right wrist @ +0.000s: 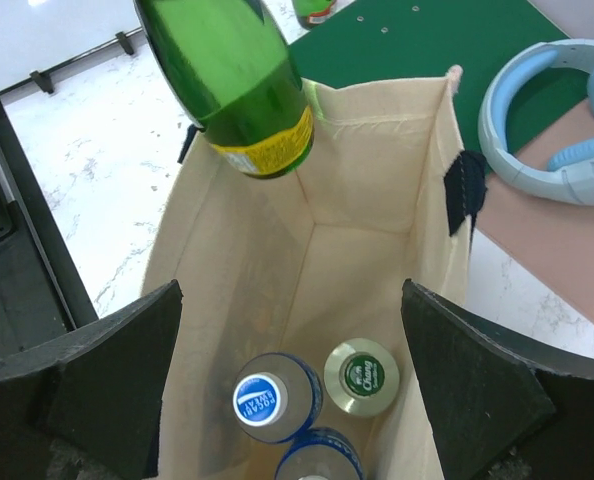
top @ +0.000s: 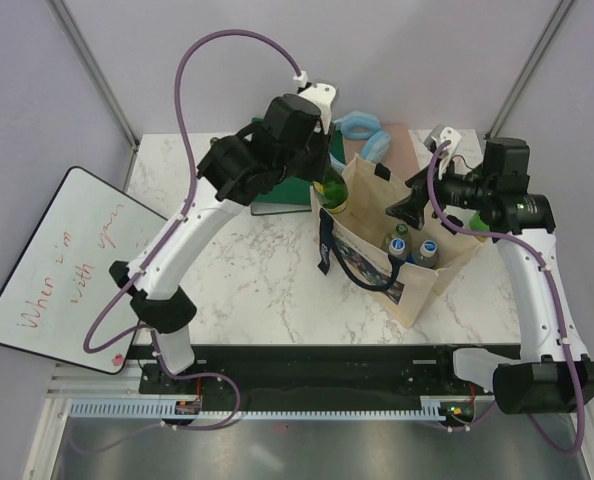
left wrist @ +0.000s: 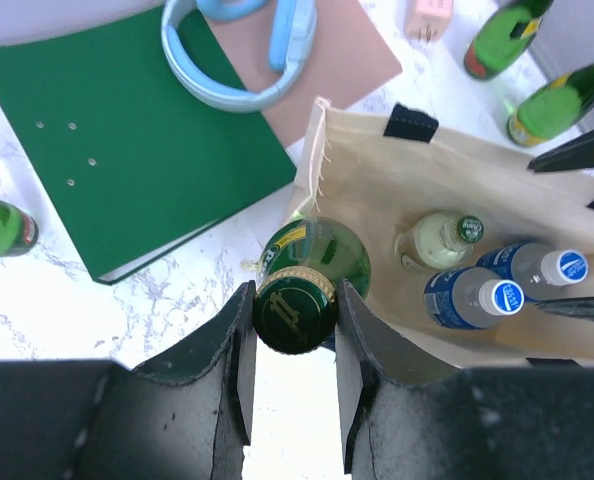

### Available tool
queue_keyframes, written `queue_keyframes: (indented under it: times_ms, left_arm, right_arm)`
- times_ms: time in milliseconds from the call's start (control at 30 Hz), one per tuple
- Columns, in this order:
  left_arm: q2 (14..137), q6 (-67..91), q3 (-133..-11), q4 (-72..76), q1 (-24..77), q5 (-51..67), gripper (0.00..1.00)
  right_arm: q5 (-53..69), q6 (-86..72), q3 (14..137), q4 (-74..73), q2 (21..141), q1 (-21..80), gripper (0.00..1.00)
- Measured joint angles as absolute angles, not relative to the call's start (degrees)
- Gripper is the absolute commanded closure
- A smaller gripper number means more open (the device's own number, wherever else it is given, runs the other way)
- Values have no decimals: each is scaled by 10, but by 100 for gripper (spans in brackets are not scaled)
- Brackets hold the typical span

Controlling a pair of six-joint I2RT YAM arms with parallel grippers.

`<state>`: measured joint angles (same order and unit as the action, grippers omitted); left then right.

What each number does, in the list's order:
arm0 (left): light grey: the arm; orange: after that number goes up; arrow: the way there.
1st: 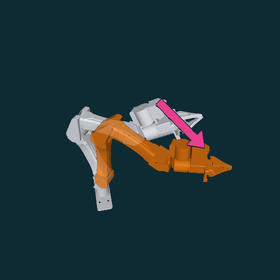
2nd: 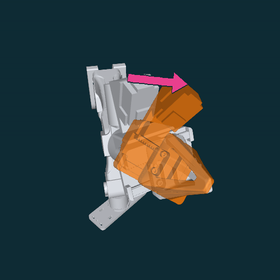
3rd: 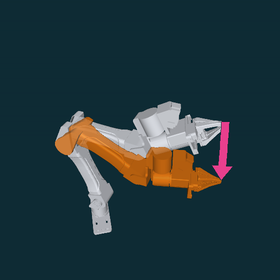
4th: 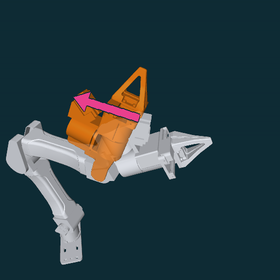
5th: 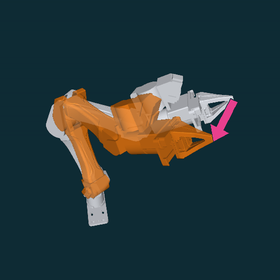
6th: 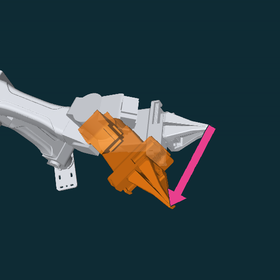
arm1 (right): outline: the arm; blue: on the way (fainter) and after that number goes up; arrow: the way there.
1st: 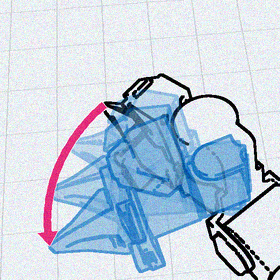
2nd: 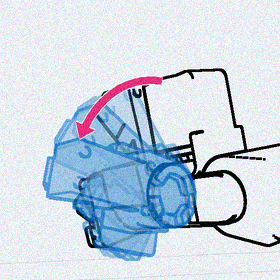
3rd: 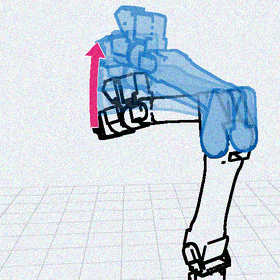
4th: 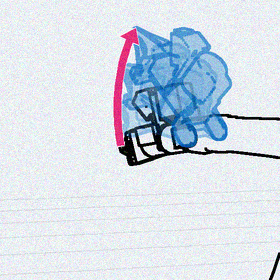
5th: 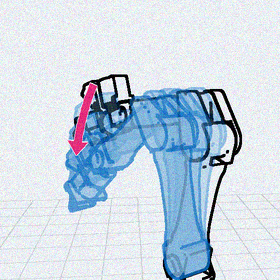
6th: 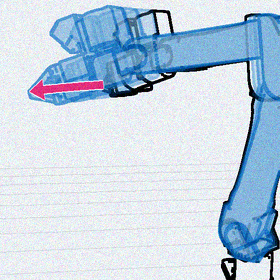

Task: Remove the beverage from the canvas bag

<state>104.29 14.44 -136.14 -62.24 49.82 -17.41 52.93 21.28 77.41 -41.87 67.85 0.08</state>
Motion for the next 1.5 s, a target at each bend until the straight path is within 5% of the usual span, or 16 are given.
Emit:
queue_keyframes:
  times_ms: [533, 1133, 1500]
  left_arm:
    - [941, 145, -1334, -615, 450, -180, 98]
    - [771, 131, -820, -405, 310, -184, 98]
    - [776, 96, -718, -247, 221, -185, 98]
  right_arm:
    - [520, 216, 780, -418, 704, 50, 2]
    - [488, 239, 779, -424, 721, 79, 3]
    - [470, 252, 779, -431, 740, 86, 2]
